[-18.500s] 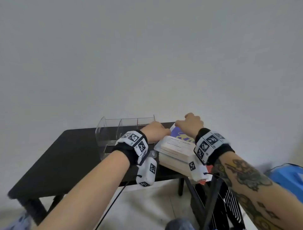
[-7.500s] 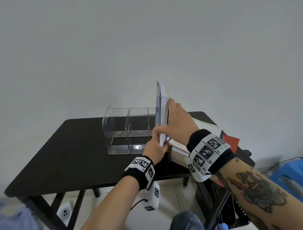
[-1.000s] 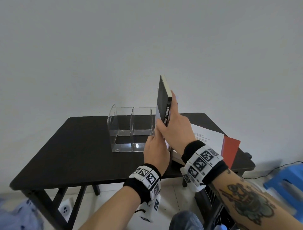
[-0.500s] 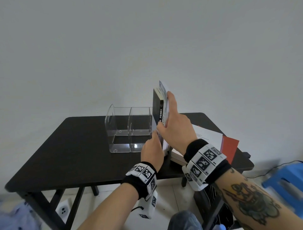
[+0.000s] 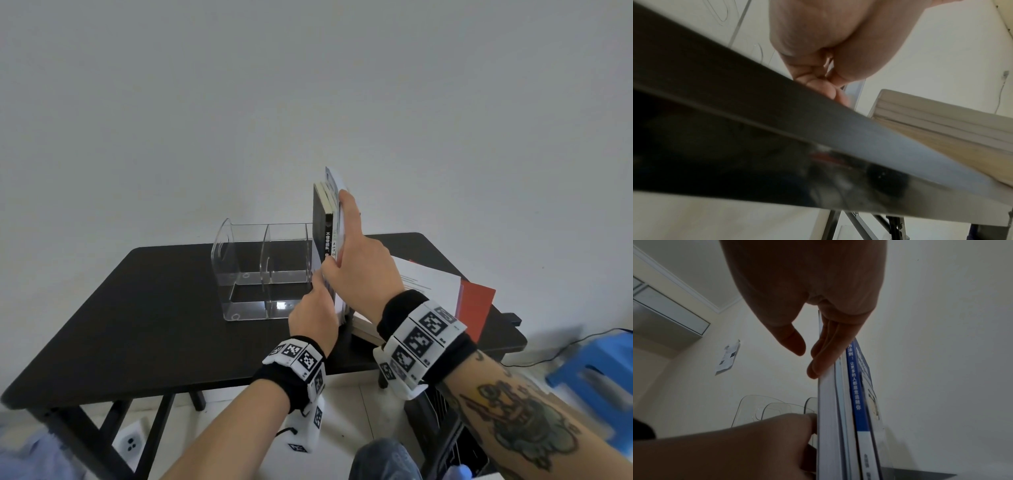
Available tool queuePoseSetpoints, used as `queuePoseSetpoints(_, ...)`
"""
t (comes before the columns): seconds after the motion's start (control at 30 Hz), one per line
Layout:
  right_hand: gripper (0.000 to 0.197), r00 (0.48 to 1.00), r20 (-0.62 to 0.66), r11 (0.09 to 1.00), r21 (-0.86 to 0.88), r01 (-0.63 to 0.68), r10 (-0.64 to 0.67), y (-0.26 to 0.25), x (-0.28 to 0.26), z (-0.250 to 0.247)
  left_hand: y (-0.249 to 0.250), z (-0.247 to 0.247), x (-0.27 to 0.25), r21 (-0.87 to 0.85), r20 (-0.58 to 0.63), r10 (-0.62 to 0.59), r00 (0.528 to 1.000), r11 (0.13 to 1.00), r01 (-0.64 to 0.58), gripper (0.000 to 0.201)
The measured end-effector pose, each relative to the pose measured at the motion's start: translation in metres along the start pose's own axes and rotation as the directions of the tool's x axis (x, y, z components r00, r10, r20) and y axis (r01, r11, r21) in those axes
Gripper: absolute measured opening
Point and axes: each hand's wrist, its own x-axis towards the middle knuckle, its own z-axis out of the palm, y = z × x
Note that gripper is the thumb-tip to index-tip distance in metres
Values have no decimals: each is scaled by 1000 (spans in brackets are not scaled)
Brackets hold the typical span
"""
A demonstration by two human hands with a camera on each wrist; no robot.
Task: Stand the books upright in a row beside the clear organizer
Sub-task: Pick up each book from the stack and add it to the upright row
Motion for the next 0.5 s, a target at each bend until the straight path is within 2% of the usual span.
queuePoseSetpoints(0.17,97,1000,3,1000,8,21,-21,4,0,1,-4,7,6,-44,70,-47,996,998,50,31)
queuePoseSetpoints(0.3,94,999,-34,997,71,-38,40,16,-5,-8,-6,6,3,-93,85,-5,996,996,13,59)
queuePoseSetpoints(0.4,79,991,-50,992,9,-126,126,35,-6,-17,-8,7,4,-110,76,-16,997,994,24,68)
queuePoseSetpoints(0.5,54,966,45,954,-171,-245,256,63,-2,-20,-10,8,5,-118,83,-11,996,993,21,72)
